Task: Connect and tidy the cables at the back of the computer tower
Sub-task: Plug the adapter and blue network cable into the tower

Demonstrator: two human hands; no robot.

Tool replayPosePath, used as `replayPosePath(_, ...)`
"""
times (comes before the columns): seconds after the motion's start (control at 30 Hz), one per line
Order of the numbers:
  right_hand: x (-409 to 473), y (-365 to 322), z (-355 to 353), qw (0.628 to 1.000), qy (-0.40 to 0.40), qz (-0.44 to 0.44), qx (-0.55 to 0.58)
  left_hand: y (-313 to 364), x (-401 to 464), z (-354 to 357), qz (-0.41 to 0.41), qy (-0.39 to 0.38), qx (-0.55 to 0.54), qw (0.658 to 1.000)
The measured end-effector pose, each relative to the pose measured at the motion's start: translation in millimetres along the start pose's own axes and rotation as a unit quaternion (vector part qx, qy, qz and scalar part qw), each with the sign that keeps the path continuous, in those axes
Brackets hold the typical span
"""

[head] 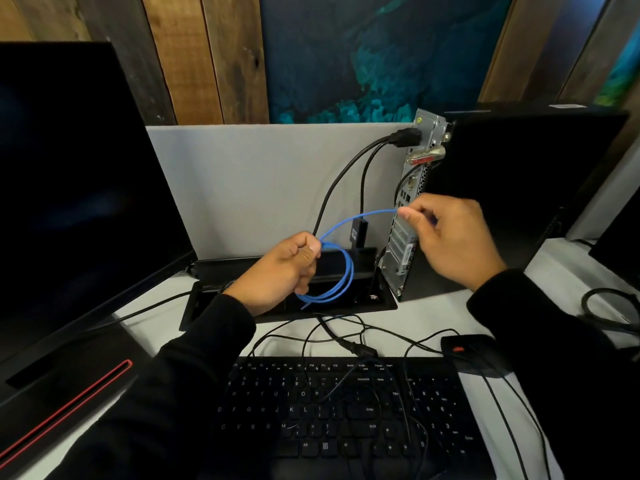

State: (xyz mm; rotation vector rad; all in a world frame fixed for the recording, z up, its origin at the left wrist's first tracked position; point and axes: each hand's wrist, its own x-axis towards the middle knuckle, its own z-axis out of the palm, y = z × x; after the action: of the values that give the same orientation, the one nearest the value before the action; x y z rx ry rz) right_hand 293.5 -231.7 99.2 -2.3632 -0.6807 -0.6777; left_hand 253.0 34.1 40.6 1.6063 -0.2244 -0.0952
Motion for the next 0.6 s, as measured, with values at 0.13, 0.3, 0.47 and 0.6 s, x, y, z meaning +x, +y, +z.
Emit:
replayPosePath(0.13, -7, -12, 3, 0.981, -0.136, 0.056, 0.129, -4, 0, 4, -0.013, 0.066, -0.059, 0.996)
replayPosePath(0.3, -1, -21, -5, 0.998, -0.053, -0.030, -0.012, -1, -2, 5, 0.038, 0.101, -0.026, 0.994)
replayPosePath(0.47, 20, -26, -19, 0.989, 0.042, -0.024, -0.138, 15, 6, 8, 0.087, 0.085, -0.038, 0.992)
replayPosePath(0.6, 34, -21, -26, 0.984, 0.046, 0.029, -0.167, 18, 14, 3, 0.094, 0.032, -0.053, 0.994)
